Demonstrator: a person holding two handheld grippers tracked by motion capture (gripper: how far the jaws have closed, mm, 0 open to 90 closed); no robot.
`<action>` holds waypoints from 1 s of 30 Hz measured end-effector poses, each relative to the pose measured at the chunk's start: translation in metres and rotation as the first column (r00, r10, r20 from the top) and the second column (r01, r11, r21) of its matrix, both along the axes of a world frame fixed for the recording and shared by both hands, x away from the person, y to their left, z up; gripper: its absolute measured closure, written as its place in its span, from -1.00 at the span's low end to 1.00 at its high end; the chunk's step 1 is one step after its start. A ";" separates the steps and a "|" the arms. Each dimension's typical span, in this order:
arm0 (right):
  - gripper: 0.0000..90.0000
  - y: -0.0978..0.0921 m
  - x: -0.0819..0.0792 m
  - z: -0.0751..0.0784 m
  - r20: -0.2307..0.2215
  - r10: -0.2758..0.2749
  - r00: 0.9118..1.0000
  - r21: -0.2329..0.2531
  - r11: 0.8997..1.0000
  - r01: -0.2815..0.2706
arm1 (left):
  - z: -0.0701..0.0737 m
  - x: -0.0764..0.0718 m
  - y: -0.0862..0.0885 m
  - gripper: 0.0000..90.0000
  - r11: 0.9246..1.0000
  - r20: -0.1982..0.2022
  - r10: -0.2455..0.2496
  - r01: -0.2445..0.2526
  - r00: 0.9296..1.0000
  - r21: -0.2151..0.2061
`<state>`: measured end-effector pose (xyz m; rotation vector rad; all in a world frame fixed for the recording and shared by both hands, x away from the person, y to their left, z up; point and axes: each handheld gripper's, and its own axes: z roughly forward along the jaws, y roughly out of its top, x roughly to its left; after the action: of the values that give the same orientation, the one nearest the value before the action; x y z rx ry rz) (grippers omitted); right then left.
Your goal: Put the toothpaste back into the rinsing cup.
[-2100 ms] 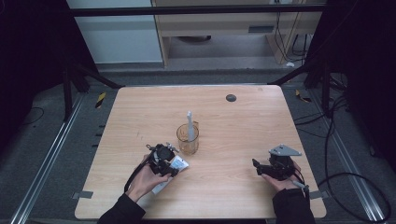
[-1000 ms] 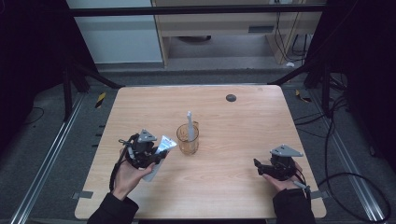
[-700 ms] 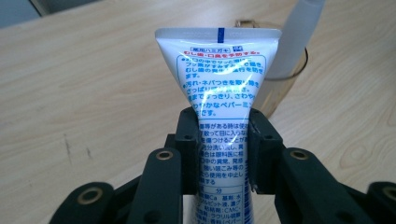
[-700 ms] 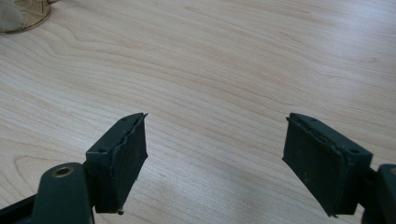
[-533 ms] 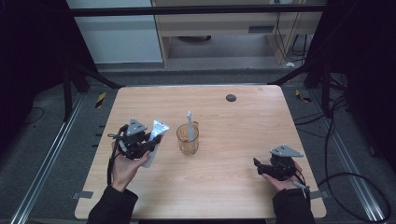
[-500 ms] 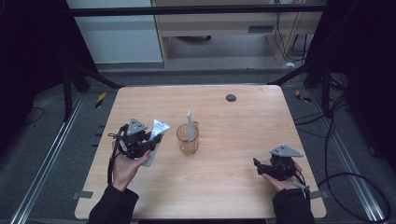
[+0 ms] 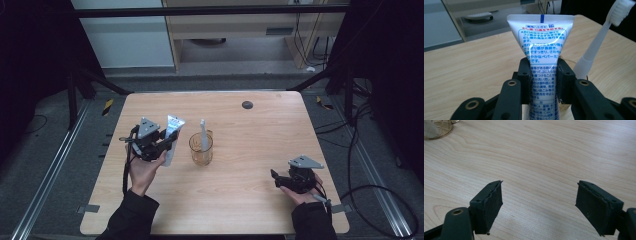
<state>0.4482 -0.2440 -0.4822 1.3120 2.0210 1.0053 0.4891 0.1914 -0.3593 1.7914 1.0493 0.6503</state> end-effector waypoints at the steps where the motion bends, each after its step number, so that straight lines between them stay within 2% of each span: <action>1: -0.53 0.000 0.000 0.000 0.001 0.001 1.000 -0.001 1.000 -0.001 | 0.001 0.001 -0.001 0.54 1.000 0.011 0.003 -0.003 1.000 -0.009; 11: -0.53 0.002 0.001 -0.001 -0.002 0.008 1.000 0.000 1.000 -0.008 | 0.009 0.011 -0.009 0.54 0.995 0.084 0.012 -0.004 0.996 -0.101; 19: -0.53 0.001 0.001 -0.001 0.000 0.009 1.000 -0.002 1.000 -0.009 | 0.010 0.020 -0.022 0.54 0.993 0.121 0.005 0.009 0.993 -0.115; 24: -0.53 0.001 0.001 -0.002 0.001 0.009 1.000 0.000 1.000 -0.009 | 0.011 0.024 -0.025 0.54 0.990 0.144 0.007 0.013 0.990 -0.139; 30: -0.53 0.001 0.002 -0.003 -0.002 0.013 1.000 -0.005 1.000 -0.013 | 0.007 0.031 -0.031 0.54 0.988 0.165 0.009 0.017 0.986 -0.152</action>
<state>0.4501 -0.2428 -0.4853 1.2993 2.0349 1.0043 0.5201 0.1604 -0.3524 1.5783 0.9565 0.6853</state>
